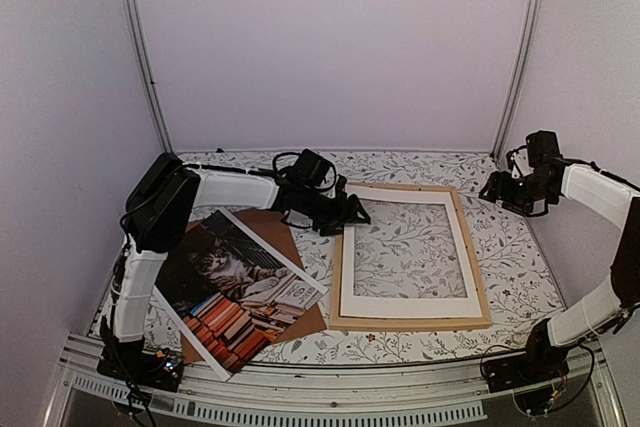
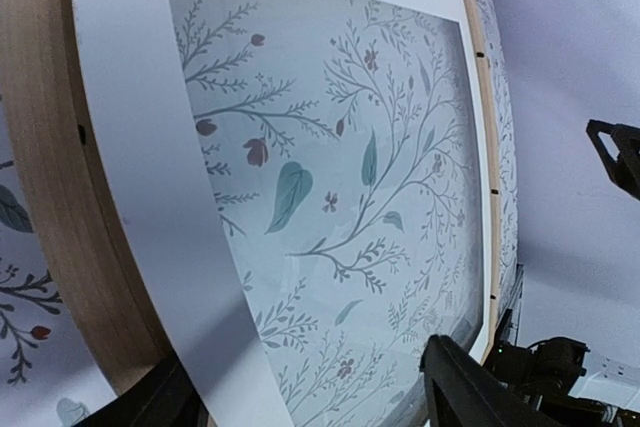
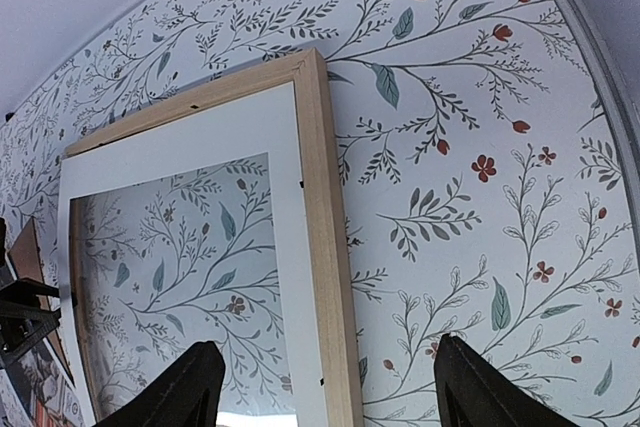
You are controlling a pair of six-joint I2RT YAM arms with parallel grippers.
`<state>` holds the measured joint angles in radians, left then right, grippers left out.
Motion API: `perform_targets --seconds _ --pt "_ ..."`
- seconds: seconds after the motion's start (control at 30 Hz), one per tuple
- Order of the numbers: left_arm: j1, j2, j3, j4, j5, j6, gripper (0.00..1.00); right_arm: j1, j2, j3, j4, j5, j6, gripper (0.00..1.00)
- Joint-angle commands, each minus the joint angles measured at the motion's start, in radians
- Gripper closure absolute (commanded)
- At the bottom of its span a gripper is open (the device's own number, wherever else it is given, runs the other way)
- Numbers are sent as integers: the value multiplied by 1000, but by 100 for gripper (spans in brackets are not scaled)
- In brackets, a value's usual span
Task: Put the photo into the frame
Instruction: Place the mat board on the glass panel.
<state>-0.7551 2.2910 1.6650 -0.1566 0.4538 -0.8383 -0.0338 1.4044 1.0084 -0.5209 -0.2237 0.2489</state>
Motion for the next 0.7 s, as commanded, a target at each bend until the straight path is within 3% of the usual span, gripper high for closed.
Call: perform_targets --seconds 0.0,0.67 --pt "-10 -29 28 -52 -13 32 24 -2 7 -17 28 -20 -4 24" --pt "-28 -60 81 -187 -108 134 21 0 11 -24 39 -38 3 23"
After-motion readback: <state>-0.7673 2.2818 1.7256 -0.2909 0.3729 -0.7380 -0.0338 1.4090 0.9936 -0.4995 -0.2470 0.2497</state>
